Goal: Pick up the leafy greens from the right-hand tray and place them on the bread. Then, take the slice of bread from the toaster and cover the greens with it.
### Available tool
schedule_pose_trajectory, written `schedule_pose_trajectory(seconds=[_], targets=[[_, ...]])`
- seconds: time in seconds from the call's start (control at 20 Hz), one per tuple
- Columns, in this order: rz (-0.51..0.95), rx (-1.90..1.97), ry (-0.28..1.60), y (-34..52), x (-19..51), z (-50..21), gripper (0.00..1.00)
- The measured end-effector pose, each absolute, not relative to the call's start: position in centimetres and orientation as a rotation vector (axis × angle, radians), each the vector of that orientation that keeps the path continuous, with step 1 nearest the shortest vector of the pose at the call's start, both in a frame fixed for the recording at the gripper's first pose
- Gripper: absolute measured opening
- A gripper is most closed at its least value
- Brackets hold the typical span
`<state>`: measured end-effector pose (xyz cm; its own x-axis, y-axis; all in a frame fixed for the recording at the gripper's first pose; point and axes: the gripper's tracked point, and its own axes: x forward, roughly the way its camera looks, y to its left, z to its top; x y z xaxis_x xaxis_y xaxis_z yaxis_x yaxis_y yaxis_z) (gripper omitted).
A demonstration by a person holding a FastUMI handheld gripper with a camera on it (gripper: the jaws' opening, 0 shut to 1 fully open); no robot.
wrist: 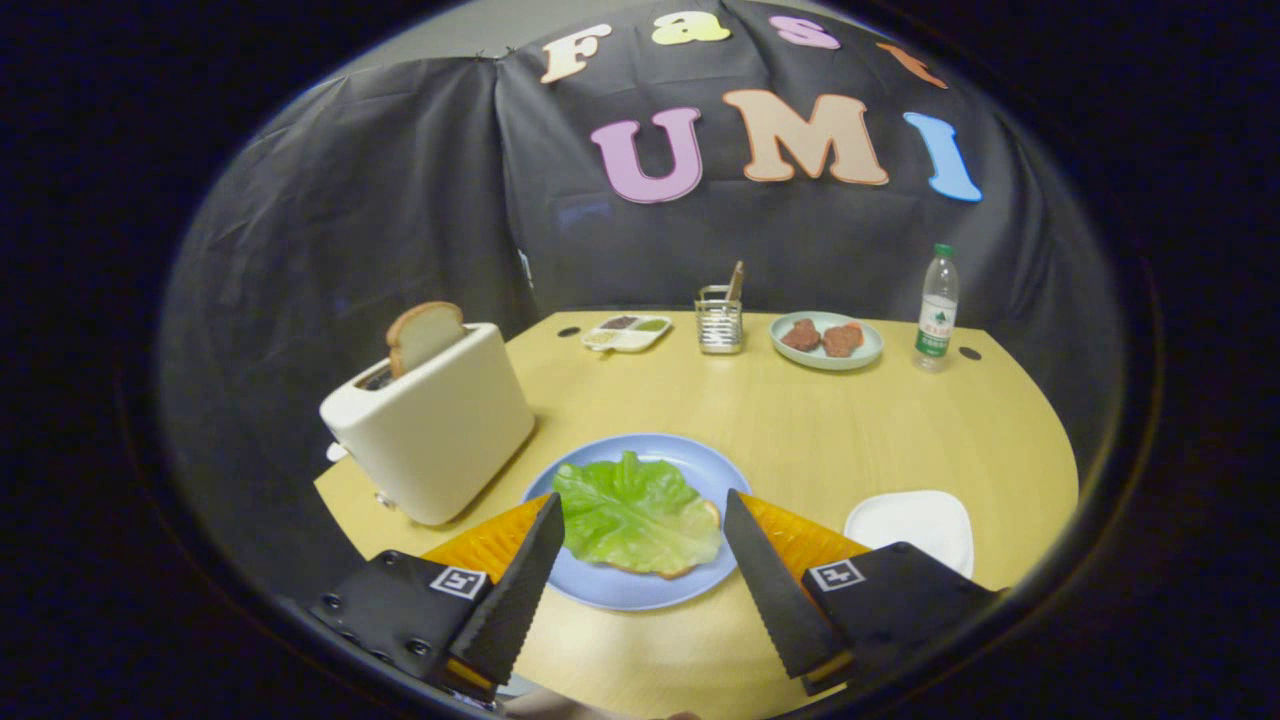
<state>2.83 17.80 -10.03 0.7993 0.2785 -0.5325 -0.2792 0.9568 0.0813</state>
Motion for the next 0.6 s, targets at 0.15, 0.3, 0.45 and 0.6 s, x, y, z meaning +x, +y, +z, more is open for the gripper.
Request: schedule_pose_trajectory(seconds=[0.15,0.3,0.45,0.6], targets=[[0.396,0.094,0.559,21.8,2.0,-6.5,1.00],[0.434,0.097,0.486,24.6,2.7,-2.5,1.00],[0.509,0.155,0.466,29.4,3.3,-0.4,1.00],[0.543,0.204,0.486,32.6,4.5,0.1,1.00]])
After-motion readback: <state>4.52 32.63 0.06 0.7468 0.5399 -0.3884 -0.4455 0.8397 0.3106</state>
